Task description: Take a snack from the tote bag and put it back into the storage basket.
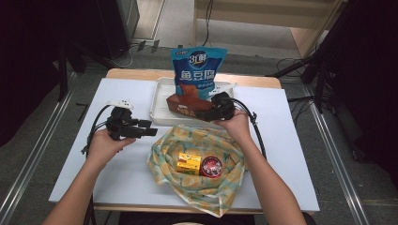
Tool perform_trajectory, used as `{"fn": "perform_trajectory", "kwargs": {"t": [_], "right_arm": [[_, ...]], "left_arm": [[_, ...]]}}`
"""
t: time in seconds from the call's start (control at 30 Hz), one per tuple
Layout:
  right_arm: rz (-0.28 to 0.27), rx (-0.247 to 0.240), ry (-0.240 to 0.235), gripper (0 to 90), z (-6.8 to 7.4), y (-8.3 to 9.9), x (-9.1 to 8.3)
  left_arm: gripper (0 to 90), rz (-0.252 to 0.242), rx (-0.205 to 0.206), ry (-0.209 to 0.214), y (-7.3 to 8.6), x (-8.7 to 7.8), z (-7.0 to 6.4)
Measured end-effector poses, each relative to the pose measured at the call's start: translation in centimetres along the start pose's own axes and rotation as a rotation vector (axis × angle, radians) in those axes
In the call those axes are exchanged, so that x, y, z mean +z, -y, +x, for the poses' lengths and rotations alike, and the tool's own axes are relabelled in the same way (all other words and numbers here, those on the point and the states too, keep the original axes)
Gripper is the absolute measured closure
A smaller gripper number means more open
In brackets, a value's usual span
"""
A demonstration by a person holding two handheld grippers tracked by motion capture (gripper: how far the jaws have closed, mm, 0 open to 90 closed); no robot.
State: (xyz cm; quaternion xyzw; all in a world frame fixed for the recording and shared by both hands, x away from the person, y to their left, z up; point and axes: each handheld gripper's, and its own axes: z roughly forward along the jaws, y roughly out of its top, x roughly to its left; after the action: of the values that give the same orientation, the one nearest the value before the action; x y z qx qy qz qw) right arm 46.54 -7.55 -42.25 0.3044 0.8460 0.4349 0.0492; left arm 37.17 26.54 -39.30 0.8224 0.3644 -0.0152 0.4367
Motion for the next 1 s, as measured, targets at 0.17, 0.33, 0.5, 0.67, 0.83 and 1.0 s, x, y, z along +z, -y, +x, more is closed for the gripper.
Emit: {"fn": "perform_trajectory", "kwargs": {"t": [0.17, 0.33, 0.5, 0.67, 0.83, 1.0], "right_arm": [[-0.009, 0.001, -0.007, 43.4, -0.4, 0.2, 0.6], [0.017, 0.008, -0.012, 42.4, -1.0, 0.7, 1.0], [0.024, 0.001, -0.008, 41.8, -1.5, 1.0, 1.2], [0.03, 0.005, -0.017, 39.4, -1.9, 1.2, 1.4], [0.027, 0.016, -0.011, 36.8, -2.4, 1.4, 1.4], [0.018, 0.026, -0.008, 33.3, -2.9, 1.6, 1.5]], "left_arm": [[44.0, 0.002, 0.002, -0.001, 0.0, 0.0, 0.0], [44.0, 0.001, -0.002, 0.001, 0.0, 0.1, 0.0], [44.0, 0.002, -0.001, 0.001, 0.0, 0.1, 0.0], [44.0, 0.004, -0.001, 0.001, 0.0, 0.1, 0.0], [44.0, 0.004, 0.0, 0.002, 0.1, 0.1, 0.0], [44.0, 0.007, 0.001, 0.001, 0.1, 0.1, 0.0]]}}
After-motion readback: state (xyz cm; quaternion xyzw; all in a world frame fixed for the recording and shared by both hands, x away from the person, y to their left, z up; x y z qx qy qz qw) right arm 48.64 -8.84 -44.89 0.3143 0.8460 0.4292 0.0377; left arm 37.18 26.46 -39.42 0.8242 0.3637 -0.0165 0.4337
